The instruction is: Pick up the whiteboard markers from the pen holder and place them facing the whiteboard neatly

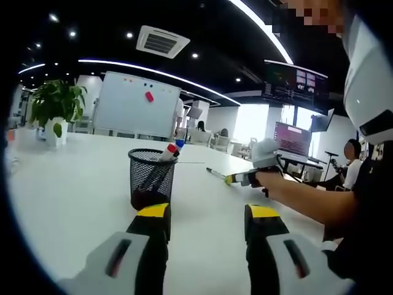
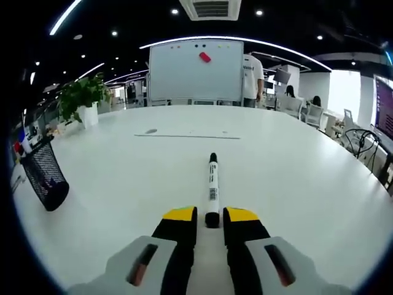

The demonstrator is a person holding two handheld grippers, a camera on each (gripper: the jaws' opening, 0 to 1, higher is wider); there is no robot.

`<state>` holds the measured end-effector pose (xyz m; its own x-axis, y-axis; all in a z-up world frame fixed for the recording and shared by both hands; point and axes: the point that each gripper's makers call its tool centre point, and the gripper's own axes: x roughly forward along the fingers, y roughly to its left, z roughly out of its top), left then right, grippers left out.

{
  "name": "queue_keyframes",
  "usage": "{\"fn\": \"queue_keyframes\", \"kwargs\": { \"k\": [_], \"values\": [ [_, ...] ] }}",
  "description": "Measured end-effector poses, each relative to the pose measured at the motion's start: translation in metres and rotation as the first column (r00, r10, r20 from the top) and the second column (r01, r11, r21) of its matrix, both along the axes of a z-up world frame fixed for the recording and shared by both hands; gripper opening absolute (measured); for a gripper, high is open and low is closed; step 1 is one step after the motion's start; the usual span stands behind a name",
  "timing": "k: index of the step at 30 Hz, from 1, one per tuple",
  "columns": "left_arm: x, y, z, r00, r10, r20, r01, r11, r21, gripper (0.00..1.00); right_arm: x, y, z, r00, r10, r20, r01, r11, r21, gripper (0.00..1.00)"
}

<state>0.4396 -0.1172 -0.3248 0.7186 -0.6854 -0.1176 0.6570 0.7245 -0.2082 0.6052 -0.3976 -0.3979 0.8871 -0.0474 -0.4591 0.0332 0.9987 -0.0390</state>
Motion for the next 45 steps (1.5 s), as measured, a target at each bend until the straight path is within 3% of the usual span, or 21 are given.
{"fn": "queue_keyframes", "kwargs": {
  "k": [18, 36, 45],
  "values": [
    [-0.001, -0.003, 0.003, 1.0, -0.005, 0.007, 0.005, 1.0, 0.003, 0.5, 0.002, -0.001, 0.007, 0.999, 0.014, 0.032, -0.013, 0.999, -0.034, 0.49],
    [-0.004, -0.003, 0.005, 1.0, -0.002, 0.012, 0.002, 1.0, 0.005, 0.49, 0.001, 0.002, 0.017, 0.997, 0.04, 0.06, -0.037, 0.998, -0.045, 0.53],
    [-0.004, -0.004, 0.005, 1.0, -0.002, 0.013, 0.002, 1.0, 0.005, 0.49, 0.002, 0.005, 0.036, 0.994, 0.063, 0.095, -0.058, 0.997, -0.058, 0.52]
  ]
}}
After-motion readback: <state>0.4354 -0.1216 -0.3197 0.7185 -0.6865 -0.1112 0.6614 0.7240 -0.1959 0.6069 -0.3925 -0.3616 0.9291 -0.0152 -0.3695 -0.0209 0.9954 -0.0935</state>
